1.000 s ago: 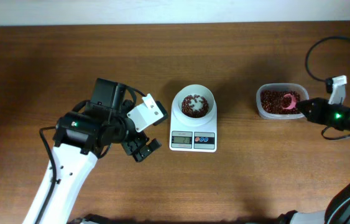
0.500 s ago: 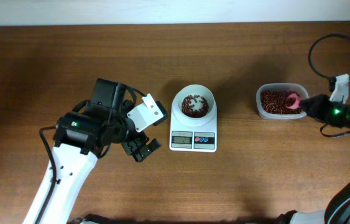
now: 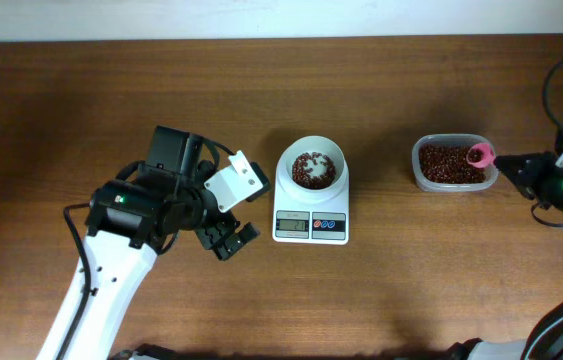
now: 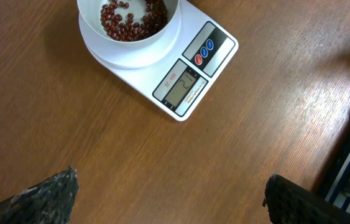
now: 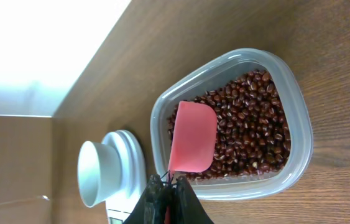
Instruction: Scoop and weigh 50g on scale
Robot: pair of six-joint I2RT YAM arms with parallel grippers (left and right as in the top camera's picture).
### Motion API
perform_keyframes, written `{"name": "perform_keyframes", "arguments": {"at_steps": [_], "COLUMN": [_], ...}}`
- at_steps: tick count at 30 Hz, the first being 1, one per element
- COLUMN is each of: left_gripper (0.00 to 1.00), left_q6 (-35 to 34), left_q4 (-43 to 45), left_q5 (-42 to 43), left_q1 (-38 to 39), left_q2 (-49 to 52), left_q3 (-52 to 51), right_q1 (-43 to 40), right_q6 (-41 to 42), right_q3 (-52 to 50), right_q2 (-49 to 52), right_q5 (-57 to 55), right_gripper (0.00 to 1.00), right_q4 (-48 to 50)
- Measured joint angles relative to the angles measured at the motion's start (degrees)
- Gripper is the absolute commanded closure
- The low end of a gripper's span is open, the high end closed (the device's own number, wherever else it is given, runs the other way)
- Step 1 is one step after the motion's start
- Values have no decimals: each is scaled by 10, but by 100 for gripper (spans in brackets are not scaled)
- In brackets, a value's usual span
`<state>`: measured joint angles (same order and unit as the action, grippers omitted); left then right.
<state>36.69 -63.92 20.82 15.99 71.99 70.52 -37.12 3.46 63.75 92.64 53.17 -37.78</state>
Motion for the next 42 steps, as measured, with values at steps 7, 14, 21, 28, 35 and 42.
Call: {"name": "perform_keyframes", "arguments": {"at_steps": [7, 14, 21, 28, 35, 42], "left_gripper": [1, 1, 1, 1, 1, 1], "left_q6": [0, 0, 0, 0, 0, 0], "left_q4": [0, 0, 0, 0, 0, 0], "left_q5": [0, 0, 0, 0, 0, 0], "left_q1": [0, 0, 0, 0, 0, 0], "left_q2": [0, 0, 0, 0, 0, 0], "left_q3": [0, 0, 0, 0, 0, 0], "right_q1": [-4, 39, 154, 269, 367, 444], "right_q6": [13, 17, 45, 103, 113, 68], "right_q3": [0, 0, 0, 0, -1, -2], "right_q2": [0, 0, 0, 0, 0, 0], "right_q5": [70, 104, 109, 110, 60, -55], "right_gripper": [96, 96, 96, 96, 96, 96], "right_q4": [-3, -3, 28, 81, 116, 141]}}
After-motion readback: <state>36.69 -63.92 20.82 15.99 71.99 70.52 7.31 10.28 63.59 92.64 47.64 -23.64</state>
